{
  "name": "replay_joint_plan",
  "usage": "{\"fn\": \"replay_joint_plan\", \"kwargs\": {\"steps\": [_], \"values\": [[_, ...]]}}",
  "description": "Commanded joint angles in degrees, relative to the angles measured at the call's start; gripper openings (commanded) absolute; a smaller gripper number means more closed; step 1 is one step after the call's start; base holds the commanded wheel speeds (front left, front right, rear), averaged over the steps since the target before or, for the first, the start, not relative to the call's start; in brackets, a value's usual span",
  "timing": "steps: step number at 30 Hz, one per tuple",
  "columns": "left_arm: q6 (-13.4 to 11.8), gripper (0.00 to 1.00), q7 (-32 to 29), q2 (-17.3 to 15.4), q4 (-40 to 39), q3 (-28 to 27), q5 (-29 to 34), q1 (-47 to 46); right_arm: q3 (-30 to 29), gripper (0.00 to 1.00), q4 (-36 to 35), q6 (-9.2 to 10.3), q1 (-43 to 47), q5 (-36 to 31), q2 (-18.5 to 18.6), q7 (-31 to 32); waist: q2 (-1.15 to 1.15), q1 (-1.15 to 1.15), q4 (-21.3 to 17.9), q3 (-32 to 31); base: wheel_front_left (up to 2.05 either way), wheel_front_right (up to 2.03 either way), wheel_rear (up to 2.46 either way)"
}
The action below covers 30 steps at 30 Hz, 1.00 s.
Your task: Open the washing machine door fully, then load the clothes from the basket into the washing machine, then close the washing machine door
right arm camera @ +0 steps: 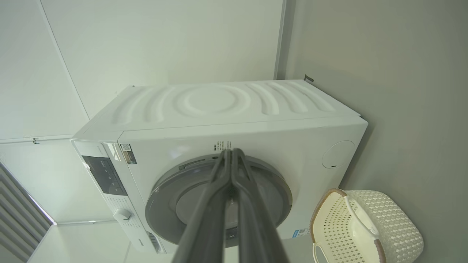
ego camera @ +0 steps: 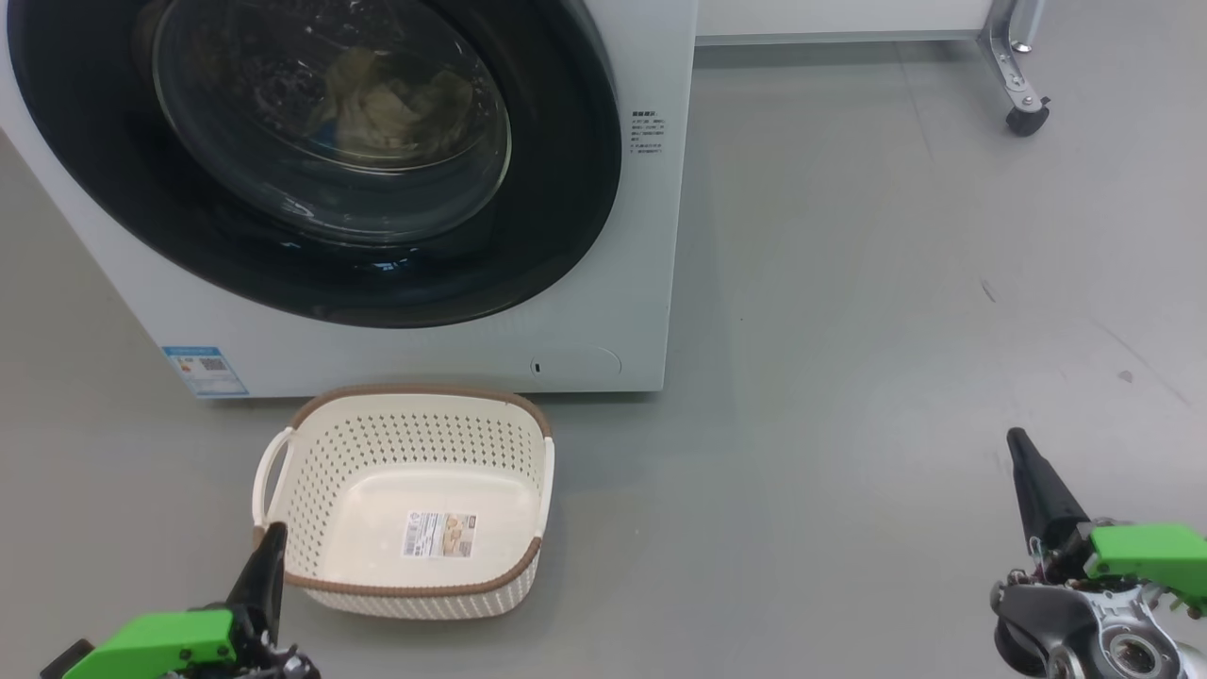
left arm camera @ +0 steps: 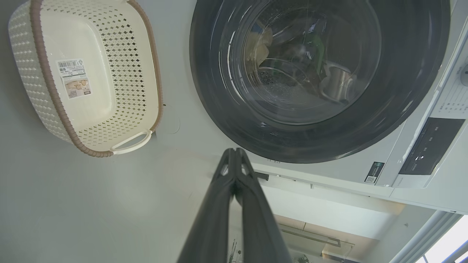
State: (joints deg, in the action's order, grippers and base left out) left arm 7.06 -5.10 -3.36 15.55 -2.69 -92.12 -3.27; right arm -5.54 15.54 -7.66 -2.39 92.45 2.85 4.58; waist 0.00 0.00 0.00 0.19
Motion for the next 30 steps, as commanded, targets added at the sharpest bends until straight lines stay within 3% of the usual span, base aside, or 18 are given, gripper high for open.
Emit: {"fn": "replay_joint_plan", "kwargs": {"steps": [1, 30], "values": [[0.43, 0.00, -0.38, -0.43, -1.55, -2.59, -1.09, -2.81, 0.84, 0.00, -1.62, 0.17, -3.63, 1.23, 1.34, 0.45, 0.00, 0.00, 0.00, 0.00, 0.00, 0.00, 0.00], [0.43, 0.00, -0.72, -0.13, -1.53, -3.01, -0.73, -2.85, 0.25, 0.00, -1.58, 0.17, -3.68, 0.74, 0.93, 0.92, 0.00, 0.00, 0.00, -0.01, 0.00, 0.00, 0.00]]}}
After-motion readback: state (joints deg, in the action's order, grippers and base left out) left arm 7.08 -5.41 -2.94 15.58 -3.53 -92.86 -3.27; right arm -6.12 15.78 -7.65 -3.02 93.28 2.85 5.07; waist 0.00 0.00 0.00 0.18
